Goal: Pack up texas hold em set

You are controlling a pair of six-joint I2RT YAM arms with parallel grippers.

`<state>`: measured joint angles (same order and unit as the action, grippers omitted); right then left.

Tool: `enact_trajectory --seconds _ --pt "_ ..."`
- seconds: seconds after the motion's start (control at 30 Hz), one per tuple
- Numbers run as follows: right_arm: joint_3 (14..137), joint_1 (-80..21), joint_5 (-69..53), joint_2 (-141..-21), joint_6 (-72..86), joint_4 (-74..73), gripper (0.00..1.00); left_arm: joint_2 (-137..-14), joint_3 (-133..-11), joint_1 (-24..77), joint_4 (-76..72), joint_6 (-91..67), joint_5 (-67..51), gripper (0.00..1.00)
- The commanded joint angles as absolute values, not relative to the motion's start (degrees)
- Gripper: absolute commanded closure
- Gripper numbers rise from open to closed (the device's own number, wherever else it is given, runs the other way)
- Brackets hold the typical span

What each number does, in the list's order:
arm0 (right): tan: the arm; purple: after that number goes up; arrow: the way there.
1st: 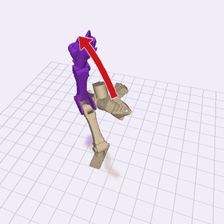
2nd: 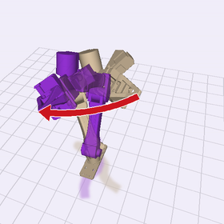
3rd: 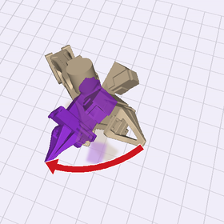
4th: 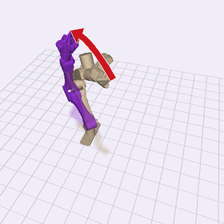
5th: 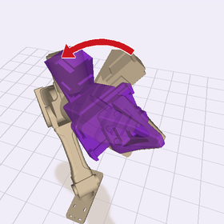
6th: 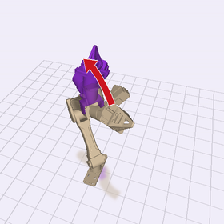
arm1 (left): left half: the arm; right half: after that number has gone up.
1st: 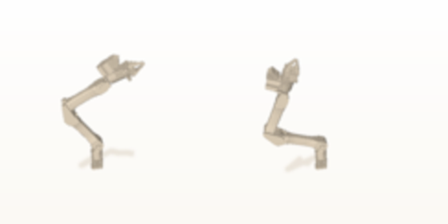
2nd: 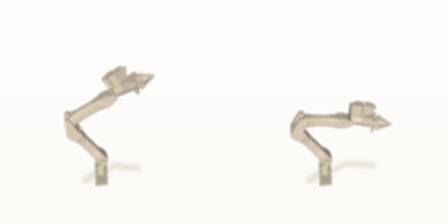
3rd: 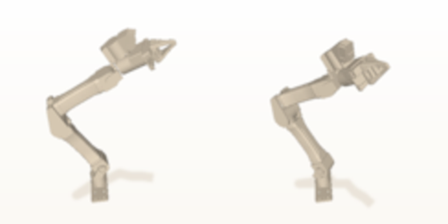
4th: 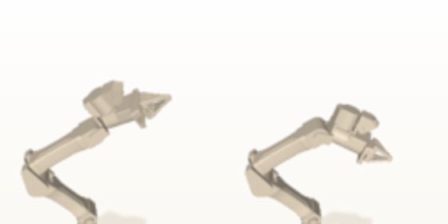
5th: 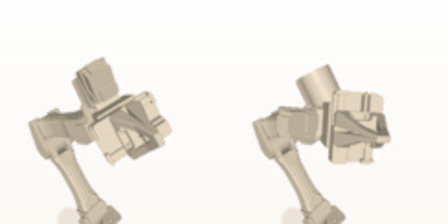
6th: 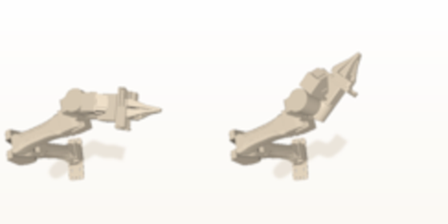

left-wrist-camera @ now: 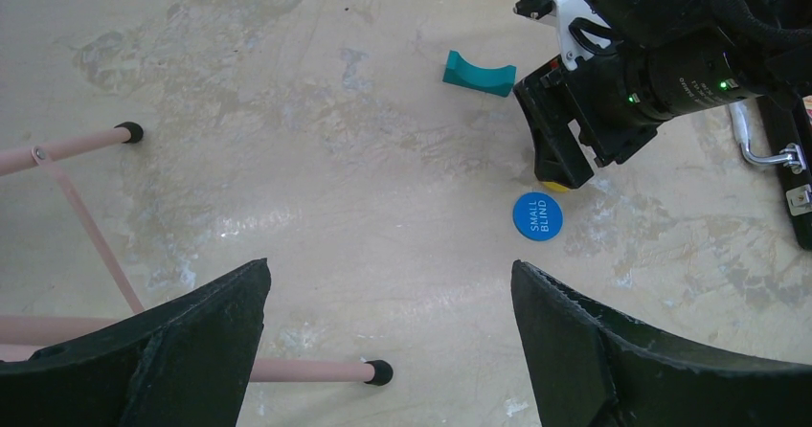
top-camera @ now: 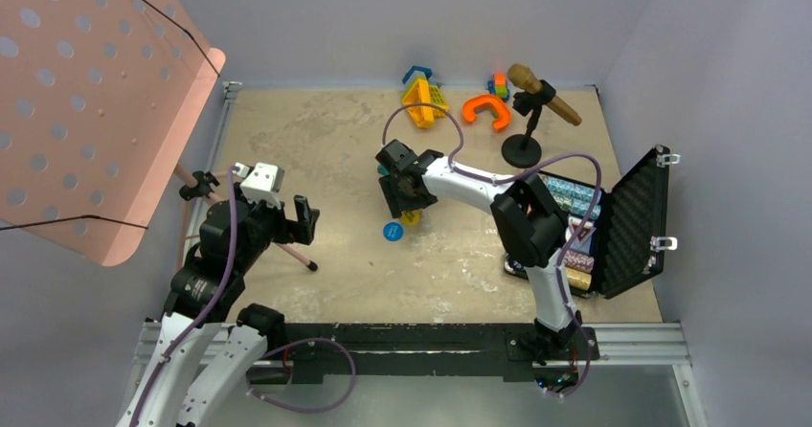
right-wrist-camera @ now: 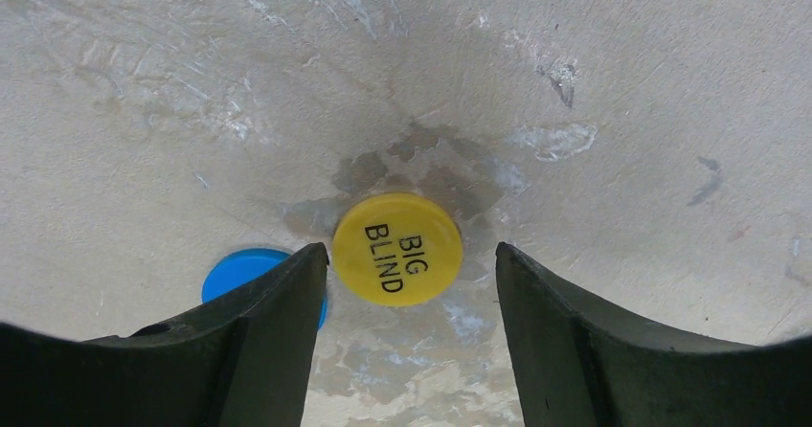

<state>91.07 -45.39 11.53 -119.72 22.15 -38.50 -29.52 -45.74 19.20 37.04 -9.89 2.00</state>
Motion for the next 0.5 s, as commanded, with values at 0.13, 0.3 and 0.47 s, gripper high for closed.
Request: enact_trajectory --seconds 0.13,0.3,0.47 --pt "93.60 -46.12 12.46 -119.99 23.47 -39.42 0.33 -29.44 -46.06 19.20 35.67 -9.67 2.22 0.01" --pt "93.85 -46.57 12.73 -120.71 23.52 -39.90 0.33 -29.54 -46.09 19.25 35.68 -9.67 2.25 0.01" --pt "93.67 -46.67 12.57 -120.75 23.52 -40.00 0.34 -29.55 -46.08 19.25 35.75 -9.67 2.29 0.01"
